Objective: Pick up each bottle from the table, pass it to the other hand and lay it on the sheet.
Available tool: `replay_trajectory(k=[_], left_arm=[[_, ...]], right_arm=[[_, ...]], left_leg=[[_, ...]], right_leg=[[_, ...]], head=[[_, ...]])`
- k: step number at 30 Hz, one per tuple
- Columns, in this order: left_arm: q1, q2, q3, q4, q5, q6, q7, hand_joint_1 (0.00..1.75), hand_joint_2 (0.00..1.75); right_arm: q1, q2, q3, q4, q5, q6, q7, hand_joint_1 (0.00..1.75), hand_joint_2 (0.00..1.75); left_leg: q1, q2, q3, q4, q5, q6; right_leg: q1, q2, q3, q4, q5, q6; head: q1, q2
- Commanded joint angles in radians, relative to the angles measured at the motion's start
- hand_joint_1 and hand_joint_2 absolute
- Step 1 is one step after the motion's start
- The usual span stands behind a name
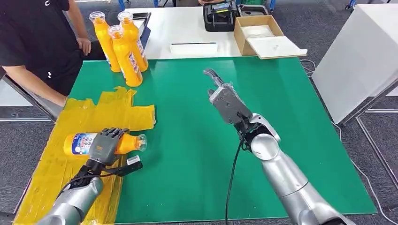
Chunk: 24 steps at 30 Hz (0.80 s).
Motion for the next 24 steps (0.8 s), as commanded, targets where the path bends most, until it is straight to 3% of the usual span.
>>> replay_trajectory(k=[1, 3, 4, 5, 6, 10, 16, 19, 24], left_arm=[[0.067, -0.046, -0.039, 0.117, 0.081, 0.003, -0.017, 1.75, 1.75], [0.079, -0.056, -0.048, 0.121, 0.084, 0.003, -0.009, 1.75, 1.75], [0.087, -0.06, -0.058, 0.112, 0.081, 0.003, -0.013, 0.0, 1.75], [0.089, -0.061, -0.06, 0.116, 0.081, 0.003, -0.005, 0.0, 1.75], [0.08, -0.059, -0.09, 0.157, 0.056, 0.003, 0.048, 0.0, 0.0], [0.087, -0.06, -0.057, 0.122, 0.181, 0.003, -0.038, 0.0, 0.0], [0.08, -0.056, -0.062, 0.13, 0.189, 0.003, -0.04, 0.0, 0.0], [0.075, -0.06, -0.059, 0.131, 0.273, 0.0, -0.098, 0.0, 0.0], [0.107, -0.051, -0.236, -0.01, 0.443, -0.018, -0.111, 0.0, 0.0]], right_arm=[[-0.103, 0.031, 0.056, 0.125, -0.004, 0.017, -0.006, 0.0, 0.0], [-0.119, 0.044, 0.062, 0.141, -0.004, 0.025, -0.004, 0.0, 0.0], [-0.13, 0.052, 0.065, 0.152, -0.004, 0.028, -0.004, 0.0, 0.0], [-0.132, 0.054, 0.065, 0.155, -0.004, 0.027, -0.004, 0.0, 0.0], [-0.141, 0.061, 0.069, 0.165, -0.004, 0.034, -0.005, 0.0, 0.0], [-0.156, 0.073, 0.08, 0.173, -0.003, 0.045, -0.001, 0.0, 0.0], [-0.156, 0.072, 0.08, 0.175, -0.003, 0.044, -0.001, 0.0, 0.0], [-0.158, 0.074, 0.081, 0.179, -0.003, 0.048, 0.002, 0.0, 0.0], [-0.202, 0.105, 0.079, 0.25, -0.019, 0.058, 0.009, 0.0, 0.0]], left_leg=[[-0.002, 0.002, 0.005, -0.001, -0.001, -0.001], [-0.003, 0.005, 0.01, -0.001, -0.004, -0.002], [-0.002, 0.003, 0.008, -0.002, -0.002, -0.001], [-0.003, 0.004, 0.011, -0.002, -0.003, -0.001], [-0.003, 0.005, 0.012, -0.001, -0.003, -0.002], [-0.002, 0.002, 0.01, -0.002, -0.002, -0.001], [-0.002, -0.002, 0.01, -0.002, 0.0, -0.001], [-0.003, -0.003, 0.01, -0.002, 0.0, -0.001], [-0.004, -0.006, 0.008, -0.001, 0.001, 0.0]], right_leg=[[-0.002, 0.001, 0.003, 0.0, -0.001, 0.001], [-0.003, 0.001, 0.008, 0.0, -0.003, 0.001], [-0.002, 0.001, 0.007, 0.0, -0.001, 0.0], [-0.002, 0.001, 0.009, 0.0, -0.002, 0.001], [-0.002, 0.001, 0.01, 0.0, -0.002, 0.001], [-0.002, 0.0, 0.009, 0.0, -0.001, 0.001], [-0.002, -0.004, 0.01, 0.0, -0.002, 0.001], [-0.002, -0.005, 0.01, 0.0, -0.002, 0.001], [-0.002, -0.007, 0.009, 0.001, -0.002, 0.001]], head=[[0.0, 0.0], [0.0, 0.0], [0.0, 0.0], [-0.001, 0.0], [-0.001, 0.0], [0.0, 0.0], [0.0, 0.0], [0.0, 0.0], [0.0, 0.0]])
